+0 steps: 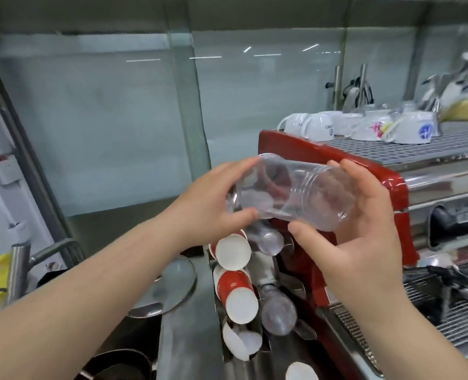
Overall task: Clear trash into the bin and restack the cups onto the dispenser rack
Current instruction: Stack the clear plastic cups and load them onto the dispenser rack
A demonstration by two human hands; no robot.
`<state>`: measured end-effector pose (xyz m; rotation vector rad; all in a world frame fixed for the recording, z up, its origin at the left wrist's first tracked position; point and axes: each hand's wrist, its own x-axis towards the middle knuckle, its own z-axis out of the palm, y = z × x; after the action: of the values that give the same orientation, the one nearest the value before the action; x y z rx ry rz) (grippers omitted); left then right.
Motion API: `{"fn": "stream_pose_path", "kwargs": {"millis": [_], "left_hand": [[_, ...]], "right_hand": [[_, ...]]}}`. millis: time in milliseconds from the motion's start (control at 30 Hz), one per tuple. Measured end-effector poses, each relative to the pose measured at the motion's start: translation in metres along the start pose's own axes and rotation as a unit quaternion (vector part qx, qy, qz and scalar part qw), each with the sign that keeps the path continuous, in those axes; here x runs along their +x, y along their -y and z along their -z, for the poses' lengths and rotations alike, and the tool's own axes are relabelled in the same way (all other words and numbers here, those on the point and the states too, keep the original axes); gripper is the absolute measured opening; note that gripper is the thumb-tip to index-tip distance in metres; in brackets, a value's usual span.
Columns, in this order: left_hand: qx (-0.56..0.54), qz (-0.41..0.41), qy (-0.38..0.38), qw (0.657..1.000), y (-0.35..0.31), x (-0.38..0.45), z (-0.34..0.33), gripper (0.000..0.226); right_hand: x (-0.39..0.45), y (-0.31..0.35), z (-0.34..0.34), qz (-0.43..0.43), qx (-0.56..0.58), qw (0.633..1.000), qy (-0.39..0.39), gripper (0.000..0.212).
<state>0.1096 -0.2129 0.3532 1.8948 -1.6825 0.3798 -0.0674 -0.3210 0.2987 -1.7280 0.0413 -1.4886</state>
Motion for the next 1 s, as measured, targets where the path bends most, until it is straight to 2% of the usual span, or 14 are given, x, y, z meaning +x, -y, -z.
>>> {"fn": "stream_pose_path", "kwargs": {"millis": [233, 533, 667, 800, 1000], "left_hand": [[0.052, -0.052, 0.119, 0.99, -0.001, 0.035, -0.037, 0.072], [0.08, -0.086, 0.23, 0.966, 0.023, 0.05, -0.059, 0.063], [0.118, -0.093, 0.279, 0.948, 0.028, 0.057, -0.066, 0.073], [0.152, -0.106, 0.302, 0.935, 0.034, 0.066, -0.071, 0.072], [0.145, -0.102, 0.311, 0.934, 0.047, 0.076, -0.081, 0.066]], "right_hand": [[-0.019, -0.027, 0.028, -0.078, -0.055, 0.995, -0.03, 0.08], [-0.037, -0.067, 0.019, -0.137, -0.129, 0.982, 0.018, 0.08], [-0.037, -0.086, 0.01, -0.149, -0.148, 0.977, 0.044, 0.079], [-0.033, -0.102, 0.005, -0.164, -0.165, 0.97, 0.072, 0.079], [-0.029, -0.126, -0.004, -0.176, -0.166, 0.967, 0.079, 0.078]]}}
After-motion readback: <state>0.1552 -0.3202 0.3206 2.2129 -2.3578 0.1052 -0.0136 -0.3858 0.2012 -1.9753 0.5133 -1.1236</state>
